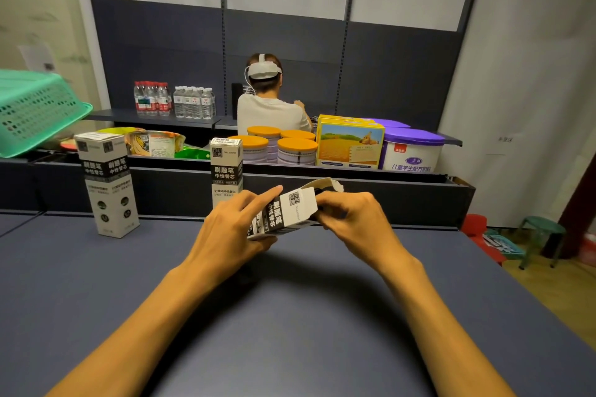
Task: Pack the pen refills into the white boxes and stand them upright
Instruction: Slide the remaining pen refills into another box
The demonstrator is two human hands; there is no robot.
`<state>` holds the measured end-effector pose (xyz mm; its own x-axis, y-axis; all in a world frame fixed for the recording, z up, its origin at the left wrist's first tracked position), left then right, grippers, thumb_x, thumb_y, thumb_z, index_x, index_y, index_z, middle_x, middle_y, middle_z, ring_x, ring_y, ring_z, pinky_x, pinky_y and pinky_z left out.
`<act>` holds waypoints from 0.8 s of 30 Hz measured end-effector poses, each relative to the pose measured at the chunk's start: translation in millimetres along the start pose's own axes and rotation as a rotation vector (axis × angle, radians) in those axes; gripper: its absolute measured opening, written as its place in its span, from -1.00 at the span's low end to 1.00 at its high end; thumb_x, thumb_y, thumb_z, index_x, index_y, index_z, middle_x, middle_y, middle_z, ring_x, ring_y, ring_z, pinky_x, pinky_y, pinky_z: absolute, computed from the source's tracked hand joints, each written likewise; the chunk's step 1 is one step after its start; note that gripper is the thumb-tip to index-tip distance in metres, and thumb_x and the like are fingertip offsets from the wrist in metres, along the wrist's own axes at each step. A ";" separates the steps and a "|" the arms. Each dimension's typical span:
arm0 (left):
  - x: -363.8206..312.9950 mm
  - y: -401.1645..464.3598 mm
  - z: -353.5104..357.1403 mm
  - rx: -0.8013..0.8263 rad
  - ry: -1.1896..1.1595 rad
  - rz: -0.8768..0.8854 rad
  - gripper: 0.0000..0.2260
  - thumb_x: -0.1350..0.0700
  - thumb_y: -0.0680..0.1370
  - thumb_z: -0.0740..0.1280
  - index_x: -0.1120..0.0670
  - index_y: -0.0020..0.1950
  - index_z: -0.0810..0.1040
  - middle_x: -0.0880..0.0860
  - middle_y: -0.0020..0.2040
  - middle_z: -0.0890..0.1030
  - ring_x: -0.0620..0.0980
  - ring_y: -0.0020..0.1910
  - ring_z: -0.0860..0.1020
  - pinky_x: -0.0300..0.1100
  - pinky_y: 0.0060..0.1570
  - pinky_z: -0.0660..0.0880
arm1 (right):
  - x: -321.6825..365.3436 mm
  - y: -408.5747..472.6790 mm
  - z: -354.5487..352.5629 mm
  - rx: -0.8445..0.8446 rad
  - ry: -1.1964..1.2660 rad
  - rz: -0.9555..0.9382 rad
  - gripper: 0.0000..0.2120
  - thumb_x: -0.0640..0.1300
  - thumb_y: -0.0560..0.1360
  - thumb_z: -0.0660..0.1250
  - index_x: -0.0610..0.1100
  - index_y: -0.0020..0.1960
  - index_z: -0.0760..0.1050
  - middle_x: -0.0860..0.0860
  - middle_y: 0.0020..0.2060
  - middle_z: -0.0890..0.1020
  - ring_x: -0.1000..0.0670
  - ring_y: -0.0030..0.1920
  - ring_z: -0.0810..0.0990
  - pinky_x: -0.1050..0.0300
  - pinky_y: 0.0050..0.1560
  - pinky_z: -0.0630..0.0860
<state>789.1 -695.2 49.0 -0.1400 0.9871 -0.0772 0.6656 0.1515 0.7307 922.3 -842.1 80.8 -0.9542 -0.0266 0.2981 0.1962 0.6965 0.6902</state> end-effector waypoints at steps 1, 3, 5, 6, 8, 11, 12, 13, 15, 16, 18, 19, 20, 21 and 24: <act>1.1 -0.1 -0.3 0.001 -0.001 -0.008 -0.17 0.01 0.31 0.58 -0.04 0.50 0.28 0.04 0.09 0.53 -0.01 -0.04 0.52 -0.15 -0.13 0.51 | 1.2 0.3 -2.9 -0.010 0.021 0.005 -0.73 -0.09 0.50 0.39 -0.02 0.20 0.59 0.01 0.09 0.67 0.03 0.06 0.66 0.13 -0.03 0.64; 2.8 0.1 -0.9 -0.006 -0.007 -0.018 -0.17 0.00 0.31 0.58 -0.04 0.50 0.27 0.04 0.09 0.53 -0.02 -0.04 0.51 -0.16 -0.12 0.50 | 0.8 0.4 -12.4 -0.057 0.107 0.034 -0.75 -0.03 0.50 0.39 -0.01 0.17 0.59 0.04 0.05 0.68 0.07 -0.03 0.67 0.19 -0.13 0.64; 2.8 0.3 -0.9 -0.008 -0.011 -0.021 -0.18 0.00 0.31 0.58 -0.04 0.50 0.27 0.04 0.09 0.54 -0.01 -0.03 0.51 -0.16 -0.12 0.50 | -1.5 -0.1 -18.6 -0.099 0.165 0.049 -0.80 -0.08 0.51 0.39 -0.02 0.12 0.59 0.06 0.00 0.68 0.09 -0.11 0.66 0.23 -0.18 0.62; 2.3 0.5 -0.7 -0.007 -0.012 -0.019 -0.18 0.00 0.31 0.58 -0.03 0.50 0.27 0.05 0.09 0.54 -0.01 -0.03 0.51 -0.16 -0.12 0.50 | -2.0 -0.4 -17.8 -0.096 0.163 0.047 -0.82 -0.12 0.51 0.39 -0.04 0.11 0.60 0.05 -0.01 0.68 0.09 -0.11 0.66 0.24 -0.17 0.62; 1.0 0.5 0.0 -0.008 -0.017 -0.013 -0.17 0.00 0.31 0.58 -0.03 0.50 0.27 0.04 0.09 0.54 -0.02 -0.04 0.52 -0.16 -0.13 0.52 | -2.2 -1.9 -8.4 -0.038 0.135 0.044 -0.81 -0.17 0.53 0.37 -0.05 0.13 0.60 0.01 0.05 0.68 0.09 -0.01 0.65 0.25 -0.09 0.62; 0.3 0.2 0.6 -0.014 -0.030 -0.008 -0.17 0.00 0.31 0.58 -0.03 0.50 0.28 0.04 0.08 0.54 -0.02 -0.04 0.52 -0.17 -0.13 0.52 | -1.9 -3.0 5.9 0.045 0.094 0.050 -0.76 -0.18 0.56 0.32 -0.06 0.21 0.58 -0.01 0.14 0.65 0.08 0.13 0.60 0.24 0.02 0.60; 0.9 0.2 0.2 -0.020 -0.035 -0.012 -0.18 0.00 0.31 0.58 -0.04 0.50 0.28 0.03 0.09 0.54 -0.03 -0.04 0.52 -0.18 -0.12 0.51 | -1.5 -1.9 6.6 0.050 0.095 0.058 -0.75 -0.18 0.56 0.31 -0.06 0.22 0.57 -0.02 0.15 0.64 0.09 0.13 0.59 0.26 0.02 0.59; 1.5 0.3 0.0 -0.026 -0.042 -0.017 -0.18 -0.01 0.32 0.58 -0.05 0.50 0.28 0.02 0.09 0.54 -0.04 -0.04 0.51 -0.18 -0.12 0.50 | -0.4 -0.8 5.2 0.046 0.111 0.065 -0.75 -0.17 0.56 0.31 -0.05 0.22 0.57 -0.01 0.14 0.64 0.12 0.10 0.59 0.30 0.00 0.58; 2.7 0.9 0.2 -0.029 -0.066 -0.034 -0.19 -0.03 0.34 0.56 -0.07 0.51 0.25 0.01 0.10 0.52 -0.04 -0.04 0.50 -0.16 -0.11 0.52 | 3.1 1.0 -2.9 0.007 0.178 0.078 -0.77 -0.14 0.56 0.31 0.00 0.20 0.56 0.07 0.10 0.64 0.18 0.03 0.60 0.35 -0.05 0.56; 3.7 1.0 0.6 -0.028 -0.079 -0.045 -0.19 -0.04 0.35 0.55 -0.09 0.51 0.23 0.00 0.10 0.52 -0.03 -0.04 0.50 -0.14 -0.10 0.53 | 4.0 1.7 -8.7 -0.028 0.219 0.090 -0.78 -0.12 0.55 0.30 0.04 0.17 0.56 0.13 0.07 0.63 0.19 0.00 0.60 0.35 -0.07 0.56; 5.7 0.9 0.8 -0.025 -0.104 -0.069 -0.19 -0.06 0.36 0.53 -0.10 0.52 0.20 0.00 0.12 0.51 -0.02 -0.02 0.50 -0.09 -0.07 0.55 | 0.0 2.3 -21.7 -0.109 0.285 0.162 -0.83 -0.14 0.56 0.30 0.02 0.11 0.57 0.15 0.02 0.64 0.17 -0.03 0.60 0.31 -0.09 0.55; 6.9 1.0 0.0 -0.029 -0.112 -0.078 -0.19 -0.06 0.36 0.53 -0.10 0.52 0.20 0.00 0.13 0.51 -0.01 0.00 0.51 -0.07 -0.06 0.56 | -5.4 2.2 -27.2 -0.138 0.286 0.203 -0.85 -0.16 0.56 0.31 -0.01 0.09 0.58 0.12 0.00 0.64 0.15 -0.04 0.60 0.28 -0.09 0.56; 8.7 1.0 -0.7 -0.033 -0.121 -0.090 -0.19 -0.06 0.37 0.52 -0.10 0.52 0.19 0.01 0.14 0.51 -0.01 0.02 0.51 -0.06 -0.05 0.56 | -11.4 2.0 -31.3 -0.140 0.253 0.236 -0.85 -0.15 0.57 0.31 -0.02 0.10 0.58 0.10 -0.01 0.64 0.15 -0.05 0.59 0.25 -0.07 0.56; 10.3 1.1 -1.5 -0.037 -0.138 -0.104 -0.20 -0.05 0.37 0.52 -0.09 0.52 0.19 0.01 0.15 0.51 -0.01 0.04 0.51 -0.06 -0.03 0.57 | -18.0 1.8 -33.8 -0.109 0.179 0.268 -0.84 -0.11 0.57 0.30 0.00 0.12 0.56 0.09 0.01 0.63 0.15 -0.03 0.58 0.21 -0.03 0.57; 15.9 4.0 -2.3 -0.046 -0.246 -0.178 -0.22 -0.05 0.38 0.51 -0.10 0.51 0.21 -0.02 0.21 0.50 -0.04 0.13 0.50 -0.05 0.04 0.55 | -39.1 -0.5 -32.5 0.144 -0.183 0.384 -0.64 0.12 0.56 0.25 0.11 0.34 0.40 0.09 0.27 0.51 0.11 0.23 0.48 0.00 0.23 0.49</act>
<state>787.9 -679.0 52.3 -0.0660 0.9287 -0.3649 0.6118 0.3265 0.7205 966.9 -864.7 90.3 -0.8450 0.3718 0.3842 0.5230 0.7243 0.4494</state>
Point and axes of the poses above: each hand's wrist, its own y-axis towards the middle knuckle, its own z-axis out of the palm, x = y × z, the point moved 5 cm from there along y, towards the middle knuckle
